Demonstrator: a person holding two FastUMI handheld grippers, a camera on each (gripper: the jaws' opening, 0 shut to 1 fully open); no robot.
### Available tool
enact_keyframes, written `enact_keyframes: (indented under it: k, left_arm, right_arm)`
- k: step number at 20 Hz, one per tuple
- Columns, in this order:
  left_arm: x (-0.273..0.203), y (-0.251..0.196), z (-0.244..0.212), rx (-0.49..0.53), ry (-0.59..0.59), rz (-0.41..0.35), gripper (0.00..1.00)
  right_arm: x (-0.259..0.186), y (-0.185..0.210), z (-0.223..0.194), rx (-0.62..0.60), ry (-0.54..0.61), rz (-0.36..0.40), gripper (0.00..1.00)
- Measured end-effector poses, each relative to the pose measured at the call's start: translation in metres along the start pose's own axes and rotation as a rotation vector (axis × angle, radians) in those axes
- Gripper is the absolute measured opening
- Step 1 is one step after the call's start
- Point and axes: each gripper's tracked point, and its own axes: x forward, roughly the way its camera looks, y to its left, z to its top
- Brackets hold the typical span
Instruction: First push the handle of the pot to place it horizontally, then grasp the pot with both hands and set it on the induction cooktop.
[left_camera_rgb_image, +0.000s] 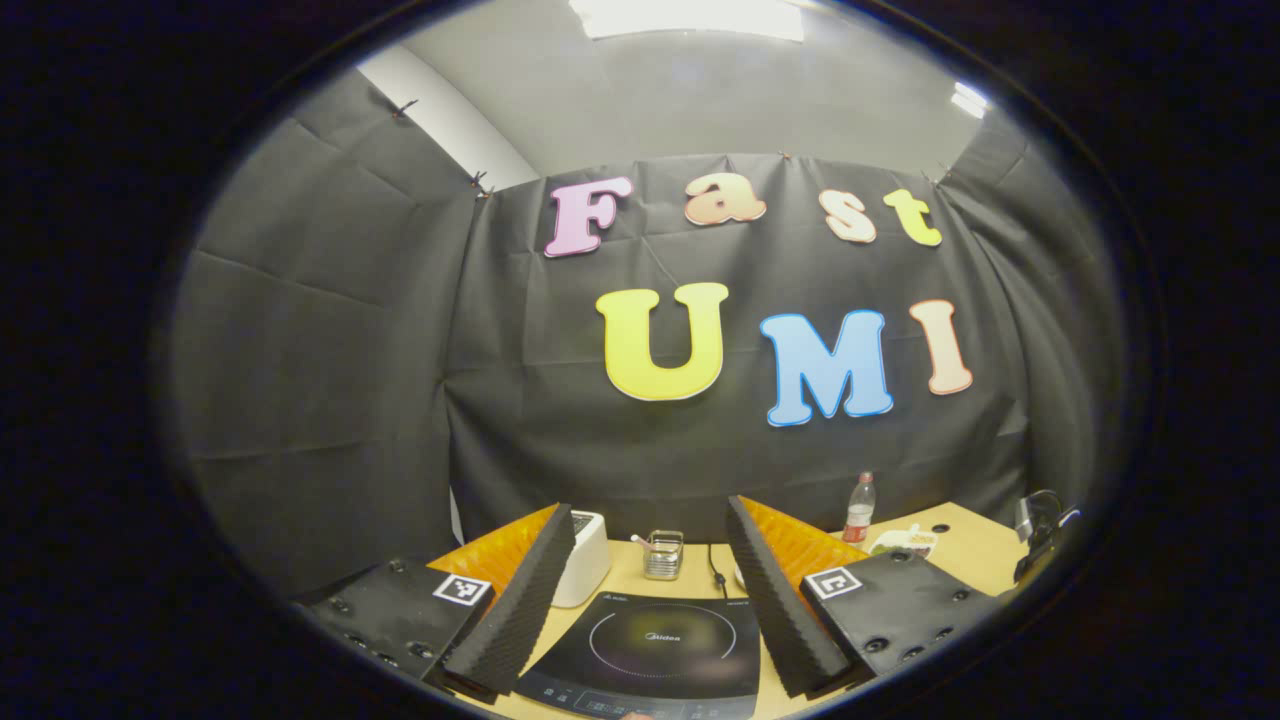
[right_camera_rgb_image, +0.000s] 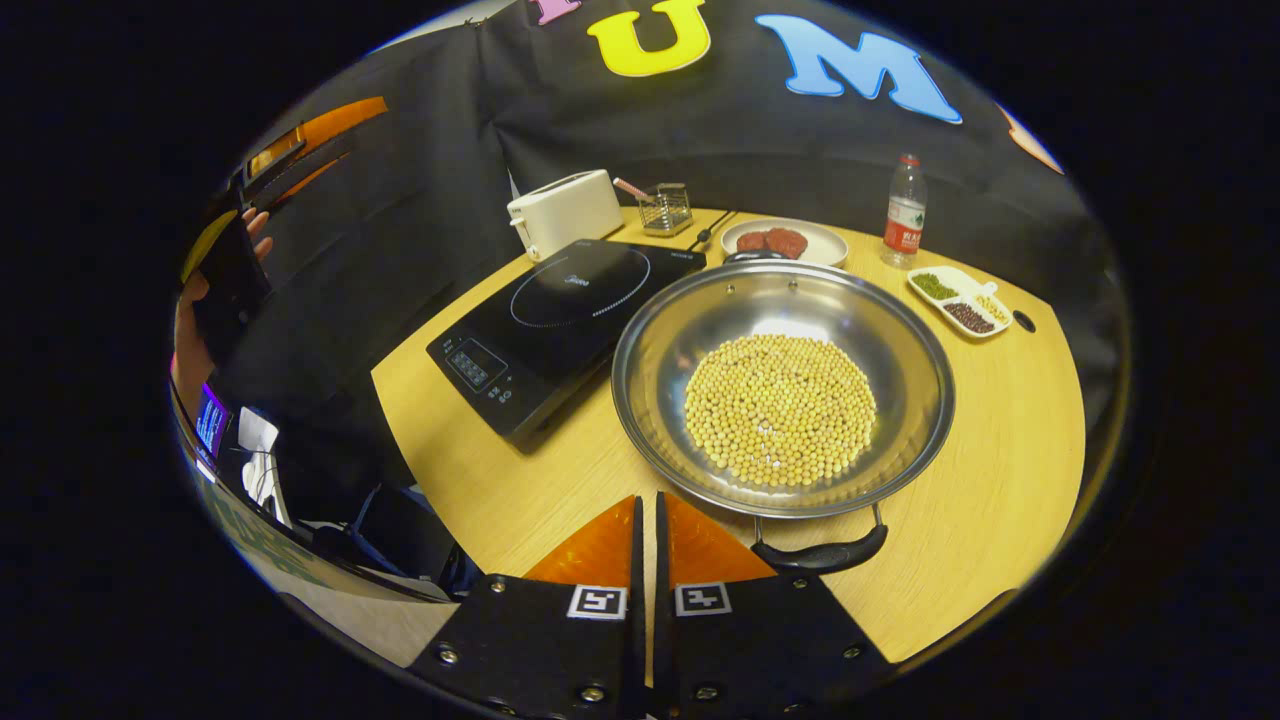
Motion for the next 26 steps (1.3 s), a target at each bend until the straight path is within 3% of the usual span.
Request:
enact_keyframes:
  k: [1, 4, 7, 10, 24, 26]
  left_arm:
    - [0.001, -0.004, 0.001, 0.003, 0.003, 0.001, 0.93]
    - [0.002, -0.015, 0.006, 0.015, 0.000, -0.001, 1.00]
    - [0.008, -0.030, 0.009, 0.030, -0.003, -0.015, 0.99]
    - [0.010, -0.045, 0.009, 0.038, -0.005, -0.030, 1.00]
    - [0.029, -0.104, -0.002, 0.021, 0.011, -0.087, 1.00]
    - [0.031, -0.110, -0.004, 0.020, 0.016, -0.088, 0.93]
  right_arm:
    - [0.003, -0.002, -0.003, 0.013, 0.017, 0.010, 0.04]
    - [0.008, -0.013, -0.010, 0.045, 0.063, 0.009, 0.04]
    - [0.010, -0.034, -0.017, 0.057, 0.095, -0.027, 0.04]
    - [0.009, -0.040, -0.017, 0.107, 0.087, -0.025, 0.01]
    - [-0.014, -0.121, -0.016, 0.149, 0.059, -0.173, 0.01]
    - [-0.016, -0.136, -0.013, 0.161, 0.053, -0.190, 0.01]
